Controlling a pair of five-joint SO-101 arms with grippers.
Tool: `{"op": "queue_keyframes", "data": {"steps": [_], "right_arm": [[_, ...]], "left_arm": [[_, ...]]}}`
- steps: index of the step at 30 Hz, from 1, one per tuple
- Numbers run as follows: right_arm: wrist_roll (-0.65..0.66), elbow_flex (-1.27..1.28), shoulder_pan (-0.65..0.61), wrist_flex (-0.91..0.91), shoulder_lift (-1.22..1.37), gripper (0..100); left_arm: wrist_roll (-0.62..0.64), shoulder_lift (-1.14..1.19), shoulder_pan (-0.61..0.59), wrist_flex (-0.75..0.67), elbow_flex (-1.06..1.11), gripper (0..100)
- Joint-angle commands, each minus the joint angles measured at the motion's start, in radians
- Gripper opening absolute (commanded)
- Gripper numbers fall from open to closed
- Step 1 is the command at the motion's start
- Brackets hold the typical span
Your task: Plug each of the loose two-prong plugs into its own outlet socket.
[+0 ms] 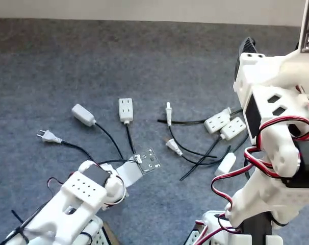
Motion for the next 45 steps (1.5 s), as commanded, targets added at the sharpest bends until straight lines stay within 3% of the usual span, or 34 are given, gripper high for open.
{"op": "queue_keyframes", "data": {"steps": [1,12,18,21,25,34,39,45], "right_arm": [[0.012,-0.01,0.013,-0.019,-0.021,30.0],[0.012,-0.01,0.013,-0.018,-0.021,30.0],[0.012,-0.01,0.013,-0.018,-0.021,30.0],[0.012,-0.01,0.013,-0.019,-0.021,30.0],[0.012,-0.01,0.015,-0.019,-0.021,30.0],[0.009,-0.01,0.015,-0.018,-0.022,30.0],[0.003,-0.012,0.015,-0.018,-0.022,30.0],[0.002,-0.012,0.015,-0.018,-0.094,30.0]], "left_arm": [[0.0,-0.005,0.012,-0.015,0.001,20],[-0.005,0.001,0.004,-0.02,-0.001,3],[-0.003,-0.004,0.004,-0.028,-0.001,1],[-0.002,-0.005,0.004,-0.106,-0.016,1],[0.005,-0.007,0.002,-0.15,-0.182,1],[0.29,-0.047,0.027,-0.16,-0.595,1],[0.33,-0.214,0.151,-0.342,-0.553,1],[0.327,-0.453,0.183,-0.713,-0.26,1]]}}
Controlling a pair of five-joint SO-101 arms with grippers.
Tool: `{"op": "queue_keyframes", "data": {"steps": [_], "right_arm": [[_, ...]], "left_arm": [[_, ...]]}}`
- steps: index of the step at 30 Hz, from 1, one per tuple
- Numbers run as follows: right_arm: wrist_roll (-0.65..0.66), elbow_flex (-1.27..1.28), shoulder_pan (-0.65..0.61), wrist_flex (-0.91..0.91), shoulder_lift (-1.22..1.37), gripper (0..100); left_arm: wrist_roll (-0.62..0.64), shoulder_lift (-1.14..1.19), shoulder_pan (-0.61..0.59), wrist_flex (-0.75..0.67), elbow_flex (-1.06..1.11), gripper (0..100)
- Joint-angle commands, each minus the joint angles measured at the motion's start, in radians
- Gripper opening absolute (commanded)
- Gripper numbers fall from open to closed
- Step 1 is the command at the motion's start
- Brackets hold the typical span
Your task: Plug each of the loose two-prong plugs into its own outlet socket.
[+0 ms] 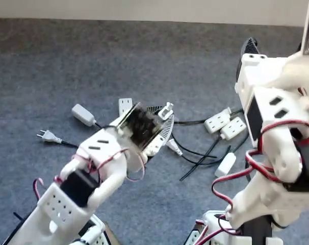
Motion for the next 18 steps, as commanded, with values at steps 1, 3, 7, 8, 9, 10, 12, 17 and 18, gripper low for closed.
{"op": "queue_keyframes", "data": {"steps": [1,3,7,8,9,10,12,17,18], "right_arm": [[0.002,-0.01,0.005,-0.018,-0.076,30.0],[0.002,-0.008,0.004,-0.022,-0.102,30.0],[-0.037,-0.007,-0.018,-0.022,-0.116,30.0],[-0.072,-0.004,-0.041,-0.022,-0.117,30.0],[-0.109,-0.002,-0.068,-0.016,-0.122,29.9],[-0.146,-0.001,-0.099,-0.01,-0.127,29.6],[-0.192,-0.004,-0.168,0.022,-0.127,25.2],[-0.195,-0.001,-0.352,0.035,-0.127,2.2],[-0.195,0.001,-0.389,0.044,-0.125,0.1]], "left_arm": [[0.005,-0.18,0.015,-0.328,0.222,1],[0.005,-0.239,0.015,-0.457,0.332,1],[0.009,-0.315,0.018,-0.624,0.475,1],[0.009,-0.326,0.018,-0.651,0.498,1],[0.009,-0.334,0.018,-0.672,0.516,1],[0.009,-0.338,0.016,-0.689,0.532,1],[0.009,-0.343,0.016,-0.713,0.556,1],[0.011,-0.348,0.022,-0.758,0.605,1],[0.011,-0.348,0.022,-0.767,0.611,1]]}}
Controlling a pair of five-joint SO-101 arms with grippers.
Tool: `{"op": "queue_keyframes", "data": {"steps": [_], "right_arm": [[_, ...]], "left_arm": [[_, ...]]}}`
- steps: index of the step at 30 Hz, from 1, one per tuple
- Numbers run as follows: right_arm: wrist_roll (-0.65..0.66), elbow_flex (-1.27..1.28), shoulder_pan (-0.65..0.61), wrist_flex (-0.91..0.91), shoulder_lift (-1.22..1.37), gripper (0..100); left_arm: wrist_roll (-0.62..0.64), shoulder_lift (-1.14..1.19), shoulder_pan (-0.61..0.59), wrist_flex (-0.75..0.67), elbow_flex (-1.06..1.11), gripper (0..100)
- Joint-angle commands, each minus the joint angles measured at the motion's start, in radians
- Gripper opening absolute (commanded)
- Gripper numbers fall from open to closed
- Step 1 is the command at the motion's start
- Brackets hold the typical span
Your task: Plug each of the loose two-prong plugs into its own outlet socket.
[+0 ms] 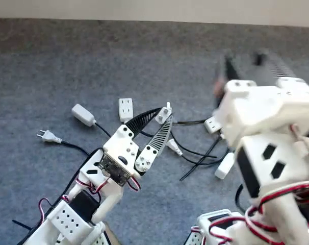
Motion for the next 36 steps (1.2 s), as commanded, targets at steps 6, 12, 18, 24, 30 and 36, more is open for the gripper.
{"op": "queue_keyframes", "data": {"steps": [6,12,18,24,30,36], "right_arm": [[-0.011,0.151,-0.277,0.047,-0.012,0.6],[0.095,0.441,-0.371,0.025,-0.012,0.6],[0.103,0.587,-0.39,0.016,-0.084,0.6],[0.157,0.829,-0.389,-0.051,-0.232,0.6],[0.164,1.15,-0.306,-0.274,-0.371,0.6],[0.176,1.317,-0.182,-0.446,-0.406,0.6]], "left_arm": [[0.008,-0.021,0.016,-0.071,0.008,1],[0.008,-0.021,0.01,-0.064,0.015,1],[0.008,-0.021,0.007,-0.064,0.015,1],[0.008,-0.021,0.007,-0.069,0.013,1],[0.008,-0.021,0.007,-0.068,0.012,1],[0.008,-0.021,0.008,-0.064,0.01,1]]}}
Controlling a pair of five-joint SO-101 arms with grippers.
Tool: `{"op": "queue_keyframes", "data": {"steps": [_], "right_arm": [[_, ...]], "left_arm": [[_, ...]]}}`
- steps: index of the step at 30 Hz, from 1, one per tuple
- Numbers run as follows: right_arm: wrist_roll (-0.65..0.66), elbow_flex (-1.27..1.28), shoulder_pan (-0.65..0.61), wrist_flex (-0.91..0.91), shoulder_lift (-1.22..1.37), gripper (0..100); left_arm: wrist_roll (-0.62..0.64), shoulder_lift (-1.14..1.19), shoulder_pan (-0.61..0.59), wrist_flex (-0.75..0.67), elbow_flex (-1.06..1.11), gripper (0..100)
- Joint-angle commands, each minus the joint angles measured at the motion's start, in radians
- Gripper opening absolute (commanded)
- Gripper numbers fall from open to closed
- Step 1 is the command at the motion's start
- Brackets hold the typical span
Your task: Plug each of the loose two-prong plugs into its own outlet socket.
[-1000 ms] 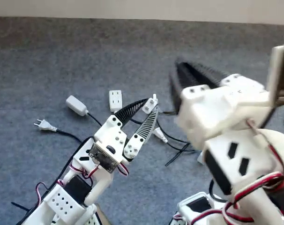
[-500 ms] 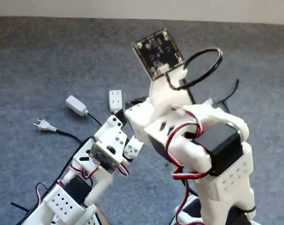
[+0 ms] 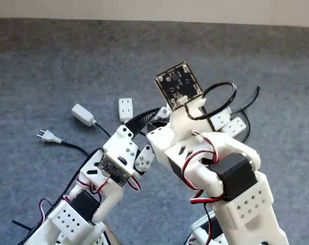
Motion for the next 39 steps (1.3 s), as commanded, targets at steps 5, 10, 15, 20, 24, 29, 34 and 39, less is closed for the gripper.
{"op": "queue_keyframes", "data": {"steps": [5,10,15,20,24,29,34,39], "right_arm": [[0.114,0.036,0.186,-0.166,-0.012,0.6],[0.123,0.042,0.295,-0.185,-0.01,0.6],[0.123,0.097,0.369,-0.222,-0.013,0.6],[0.123,0.099,0.381,-0.245,-0.024,0.6],[0.123,-0.053,0.318,-0.197,-0.065,0.6],[0.117,-0.171,0.14,-0.039,-0.074,0.6],[0.115,-0.073,0.111,-0.054,-0.073,0.6],[0.121,0.079,0.124,-0.113,-0.079,0.6]], "left_arm": [[0.008,-0.018,0.015,-0.018,-0.007,1],[0.008,-0.018,0.015,-0.018,-0.005,1],[0.008,-0.018,0.015,-0.018,-0.007,1],[0.008,-0.018,0.015,-0.018,-0.005,1],[0.008,-0.018,0.015,-0.018,-0.004,1],[0.008,-0.018,0.015,-0.018,-0.004,1],[0.008,-0.018,0.013,-0.018,-0.004,1],[0.008,-0.018,0.013,-0.018,-0.004,1]]}}
